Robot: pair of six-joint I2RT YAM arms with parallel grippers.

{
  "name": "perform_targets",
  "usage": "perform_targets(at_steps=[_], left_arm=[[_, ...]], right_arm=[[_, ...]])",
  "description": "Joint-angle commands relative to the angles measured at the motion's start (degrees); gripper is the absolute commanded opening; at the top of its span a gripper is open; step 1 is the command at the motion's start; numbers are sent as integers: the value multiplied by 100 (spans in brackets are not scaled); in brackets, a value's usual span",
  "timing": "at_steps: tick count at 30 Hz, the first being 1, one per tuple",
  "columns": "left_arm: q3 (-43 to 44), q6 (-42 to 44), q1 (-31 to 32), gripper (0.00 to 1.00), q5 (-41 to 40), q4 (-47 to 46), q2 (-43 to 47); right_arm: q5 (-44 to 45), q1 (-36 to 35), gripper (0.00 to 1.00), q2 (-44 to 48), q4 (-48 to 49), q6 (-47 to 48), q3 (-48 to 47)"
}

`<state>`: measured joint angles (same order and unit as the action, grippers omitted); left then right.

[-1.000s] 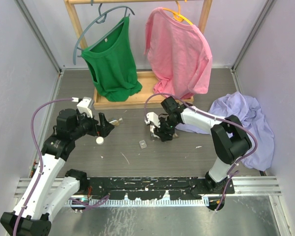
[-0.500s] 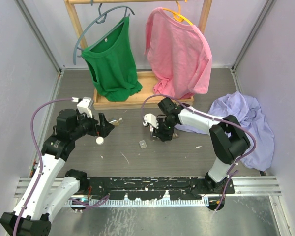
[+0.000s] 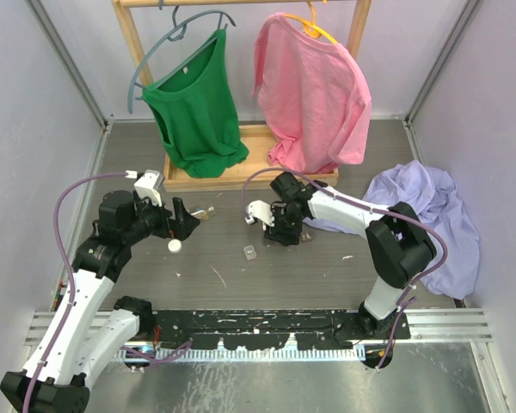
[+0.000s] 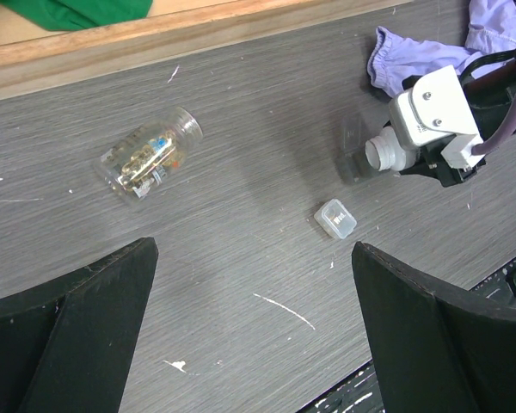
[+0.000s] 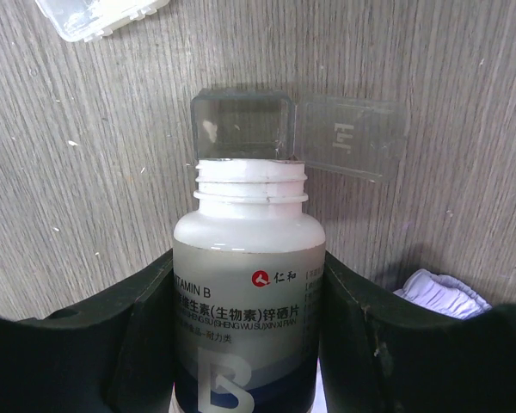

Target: Sort the pills into containers

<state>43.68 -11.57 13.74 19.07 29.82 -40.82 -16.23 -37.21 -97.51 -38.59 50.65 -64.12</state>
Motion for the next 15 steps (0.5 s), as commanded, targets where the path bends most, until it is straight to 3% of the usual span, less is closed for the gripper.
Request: perform_targets(at_steps=[1, 15], left_arm=[[18, -43, -13, 98, 54, -302, 103], [18, -45, -18, 98, 69, -301, 109]], right_arm=[[204, -110, 1, 19, -81, -16, -277], [507, -235, 1, -114, -200, 15, -404]])
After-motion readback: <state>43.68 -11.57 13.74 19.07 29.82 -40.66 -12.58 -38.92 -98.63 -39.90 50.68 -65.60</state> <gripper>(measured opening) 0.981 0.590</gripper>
